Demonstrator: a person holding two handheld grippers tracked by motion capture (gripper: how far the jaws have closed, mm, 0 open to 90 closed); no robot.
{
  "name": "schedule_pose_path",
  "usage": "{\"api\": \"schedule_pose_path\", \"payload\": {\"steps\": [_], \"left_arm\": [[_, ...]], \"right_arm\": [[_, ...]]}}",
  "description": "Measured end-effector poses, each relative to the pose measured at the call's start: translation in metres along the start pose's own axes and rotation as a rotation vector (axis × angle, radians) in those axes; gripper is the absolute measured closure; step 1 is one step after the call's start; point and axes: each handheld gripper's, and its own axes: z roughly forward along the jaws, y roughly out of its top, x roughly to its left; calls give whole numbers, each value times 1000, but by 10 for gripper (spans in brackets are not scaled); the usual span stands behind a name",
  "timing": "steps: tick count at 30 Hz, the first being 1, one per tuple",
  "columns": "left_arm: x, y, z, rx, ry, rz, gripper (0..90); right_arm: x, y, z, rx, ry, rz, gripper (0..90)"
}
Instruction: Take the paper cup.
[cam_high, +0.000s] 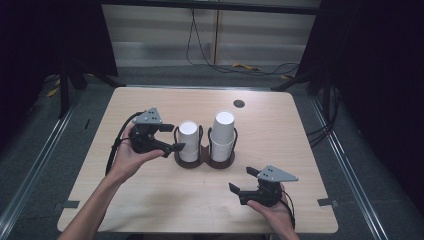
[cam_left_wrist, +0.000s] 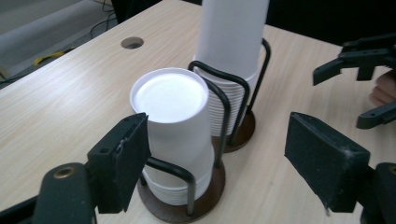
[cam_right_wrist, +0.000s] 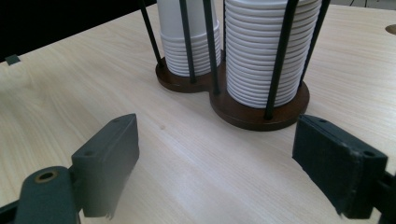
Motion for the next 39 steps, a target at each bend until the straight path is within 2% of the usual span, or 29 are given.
{"api": "schedule_pose_path", "payload": {"steps": [2,5,6,7,9,11,12,13,14,19,22,23,26,30,31,34,35,37,38,39], "left_arm": [[3,4,3,18,2,-5,220],[6,7,6,18,0,-12,219],[7,9,8,31,-9,-20,219],[9,12,12,69,-4,-16,218],[10,13,14,73,1,-11,210],[11,16,16,75,4,-24,188],[10,19,18,96,25,-2,197],[10,19,18,96,25,-2,200],[11,21,20,92,10,-6,200],[14,28,28,113,-5,0,207],[14,33,34,142,1,34,227],[14,34,35,146,-9,36,228],[15,38,38,181,9,59,238],[20,41,42,191,1,44,238],[21,42,43,210,-4,58,238],[24,42,44,219,-16,44,241],[25,42,46,241,-20,55,243],[25,42,47,241,-22,51,247],[25,43,50,267,-17,56,247],[25,43,50,267,-17,56,247]], "right_arm": [[-1,-1,0,1,-2,3,151],[-3,-1,1,1,-3,15,151],[-3,-1,1,2,0,20,151],[-3,-1,2,3,-1,19,152],[-3,-1,2,6,0,15,152],[-3,-2,1,13,0,15,153],[-3,-2,1,14,-4,23,153],[-3,-2,1,14,-4,23,153],[-4,-3,2,14,-2,29,152],[-5,-3,3,23,-4,36,151],[-5,-4,3,27,-1,41,151],[-5,-4,4,28,3,45,151],[-5,-4,4,28,2,41,151],[-5,-4,3,31,4,42,151],[-4,-4,3,33,4,43,151],[-5,-4,2,28,9,43,151],[-5,-4,2,25,11,45,151],[-6,-4,2,26,10,44,151],[-6,-4,2,27,11,43,151],[-6,-4,2,27,11,43,151]]}}
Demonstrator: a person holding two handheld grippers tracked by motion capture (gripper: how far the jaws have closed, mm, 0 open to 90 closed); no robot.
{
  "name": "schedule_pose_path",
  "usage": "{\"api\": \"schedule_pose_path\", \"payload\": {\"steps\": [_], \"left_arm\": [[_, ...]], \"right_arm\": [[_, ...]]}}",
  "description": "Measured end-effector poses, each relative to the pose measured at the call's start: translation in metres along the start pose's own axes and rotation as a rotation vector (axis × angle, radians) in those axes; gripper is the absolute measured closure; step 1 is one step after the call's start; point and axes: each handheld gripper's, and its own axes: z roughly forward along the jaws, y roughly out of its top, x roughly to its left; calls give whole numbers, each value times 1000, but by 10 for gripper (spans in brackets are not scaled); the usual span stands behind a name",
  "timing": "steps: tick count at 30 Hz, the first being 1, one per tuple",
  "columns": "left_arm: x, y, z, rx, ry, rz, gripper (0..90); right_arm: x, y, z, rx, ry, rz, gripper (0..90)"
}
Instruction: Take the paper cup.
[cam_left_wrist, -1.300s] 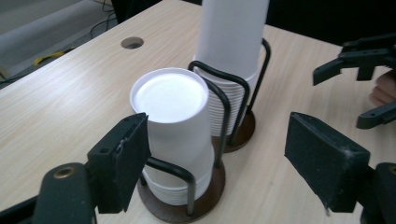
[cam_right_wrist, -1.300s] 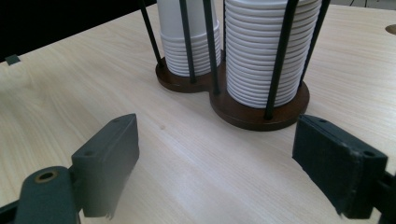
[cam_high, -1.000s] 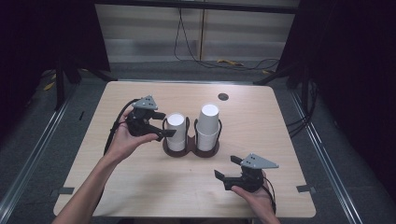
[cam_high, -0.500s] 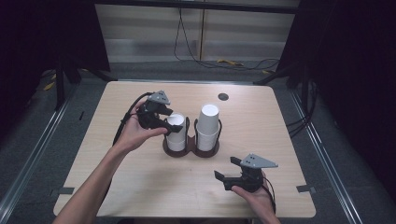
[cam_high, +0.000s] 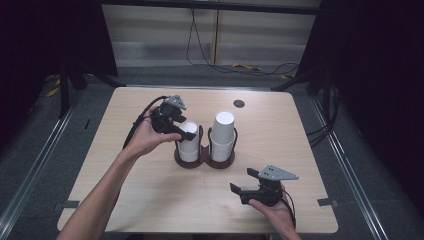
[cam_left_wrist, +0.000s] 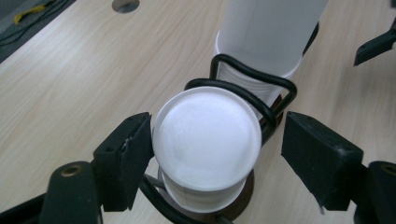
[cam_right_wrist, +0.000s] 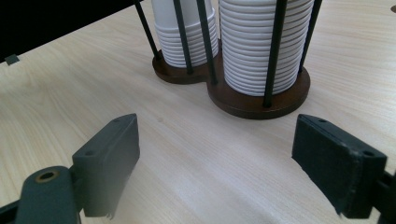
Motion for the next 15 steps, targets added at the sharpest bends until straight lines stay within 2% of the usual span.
{"api": "schedule_pose_path", "payload": {"steps": [1,2,3,8,9,11,15], "left_arm": [[2,2,3,32,0,11,247],[2,2,3,32,0,11,246],[4,2,7,64,14,12,243],[6,3,14,107,-9,-9,244],[5,6,16,120,-7,8,244],[3,7,17,132,0,15,254],[5,8,20,167,-1,13,262]], "right_arm": [[1,0,0,4,1,2,151],[1,0,1,5,2,0,151],[2,0,1,8,-1,1,151],[1,-1,1,12,2,-8,151],[1,-1,1,15,1,-7,151],[1,-1,1,17,2,-9,150],[1,-1,0,19,0,-6,150]]}}
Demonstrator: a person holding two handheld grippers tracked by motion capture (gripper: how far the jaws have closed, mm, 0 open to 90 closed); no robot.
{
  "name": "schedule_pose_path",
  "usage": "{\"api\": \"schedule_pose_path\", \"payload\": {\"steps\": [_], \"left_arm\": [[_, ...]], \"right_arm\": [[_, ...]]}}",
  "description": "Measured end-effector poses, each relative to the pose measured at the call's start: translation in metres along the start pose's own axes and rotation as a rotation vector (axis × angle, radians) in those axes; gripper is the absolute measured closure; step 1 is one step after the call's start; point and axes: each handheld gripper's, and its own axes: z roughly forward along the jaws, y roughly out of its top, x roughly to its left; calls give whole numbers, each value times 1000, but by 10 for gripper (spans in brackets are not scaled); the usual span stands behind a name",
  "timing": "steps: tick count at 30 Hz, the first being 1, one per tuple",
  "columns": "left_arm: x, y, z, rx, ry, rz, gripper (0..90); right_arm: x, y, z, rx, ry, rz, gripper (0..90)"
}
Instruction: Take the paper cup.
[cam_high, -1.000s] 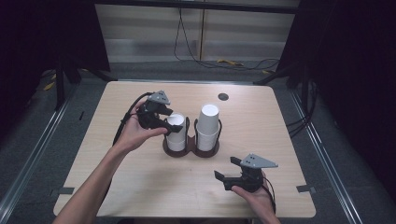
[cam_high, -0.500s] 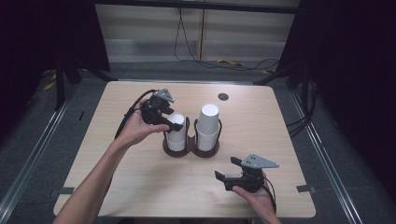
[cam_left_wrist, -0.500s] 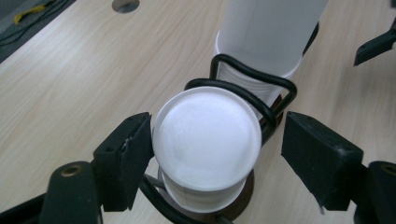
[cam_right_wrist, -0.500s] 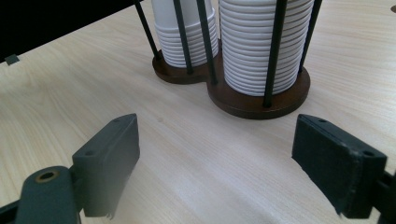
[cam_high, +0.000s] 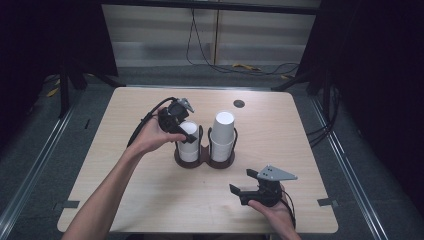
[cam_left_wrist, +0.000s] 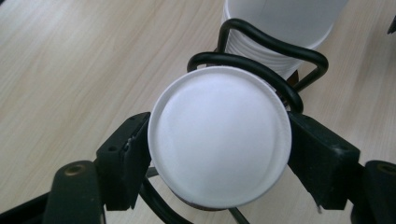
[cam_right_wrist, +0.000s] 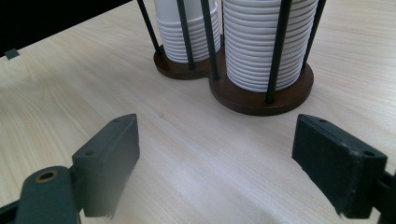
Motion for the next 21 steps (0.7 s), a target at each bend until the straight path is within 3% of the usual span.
{"api": "schedule_pose_path", "payload": {"steps": [4,9,15,21], "left_arm": [[0,3,3,27,15,-16,268],[0,5,7,55,1,-6,270],[0,3,9,68,-4,-3,295],[3,1,6,51,-25,-33,307]], "right_arm": [[0,0,0,0,-2,-4,151],[0,0,0,0,-2,-5,152],[1,0,0,4,-6,-2,152],[1,0,0,2,-5,-6,152]]}}
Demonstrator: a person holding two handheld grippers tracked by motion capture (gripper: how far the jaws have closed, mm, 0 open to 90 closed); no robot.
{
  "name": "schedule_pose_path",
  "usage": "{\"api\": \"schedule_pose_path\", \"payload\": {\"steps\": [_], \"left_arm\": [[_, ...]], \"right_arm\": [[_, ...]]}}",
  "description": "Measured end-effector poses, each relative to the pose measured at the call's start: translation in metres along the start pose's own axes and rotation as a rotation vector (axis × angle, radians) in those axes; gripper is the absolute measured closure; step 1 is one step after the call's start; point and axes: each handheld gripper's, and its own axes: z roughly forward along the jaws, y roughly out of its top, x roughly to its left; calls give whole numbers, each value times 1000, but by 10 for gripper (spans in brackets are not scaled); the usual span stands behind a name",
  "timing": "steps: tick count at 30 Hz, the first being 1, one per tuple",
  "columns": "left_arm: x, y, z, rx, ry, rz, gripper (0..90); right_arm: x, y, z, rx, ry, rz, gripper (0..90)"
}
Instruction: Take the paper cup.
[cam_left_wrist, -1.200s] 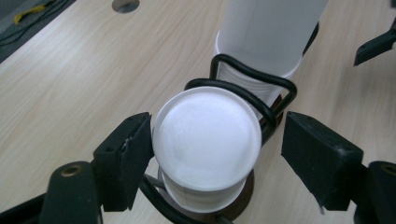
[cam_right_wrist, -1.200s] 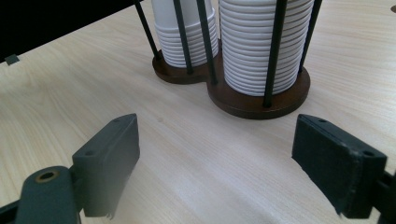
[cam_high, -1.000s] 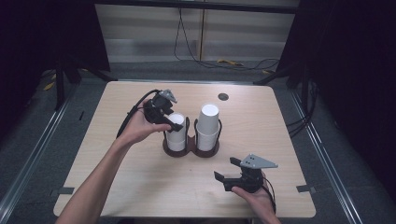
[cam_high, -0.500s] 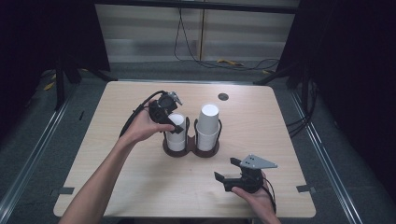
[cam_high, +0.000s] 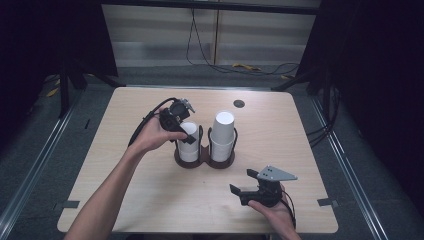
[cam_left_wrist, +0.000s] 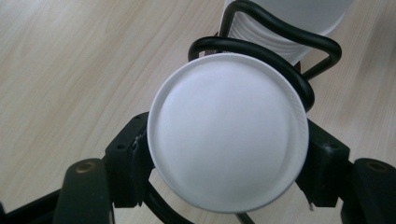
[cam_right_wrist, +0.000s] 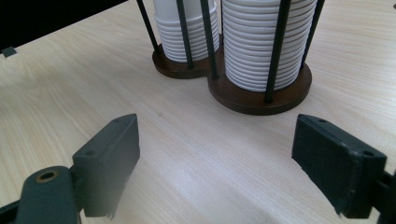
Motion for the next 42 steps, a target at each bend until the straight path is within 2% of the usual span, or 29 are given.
{"api": "schedule_pose_path", "payload": {"steps": [4,7,15,17,18,19,21,30,32,37,41,42], "left_arm": [[1,0,-2,5,3,12,313],[0,0,-3,-3,1,-4,317],[-2,2,-7,1,10,1,325],[-1,2,-8,0,13,16,325],[-1,2,-8,-1,10,5,326],[-2,2,-10,-15,12,2,327],[-2,2,-12,-8,14,14,328],[-3,2,-18,-35,14,11,329],[-1,2,-20,-34,8,21,329],[-1,2,-25,-57,14,3,329],[-1,3,-30,-69,13,9,330],[-2,3,-31,-75,17,-3,330]], "right_arm": [[1,0,1,-1,1,-7,152],[1,0,1,-1,0,-7,152],[1,0,1,-1,0,-10,152],[1,0,1,-1,0,-8,152],[1,0,1,0,-1,-8,152],[1,0,1,0,0,-6,152],[1,0,1,0,0,-7,152],[1,0,1,1,2,-6,152],[1,0,1,1,2,-6,152],[1,0,2,3,3,-5,152],[1,0,1,0,2,-2,152],[1,0,1,2,2,-5,152]]}}
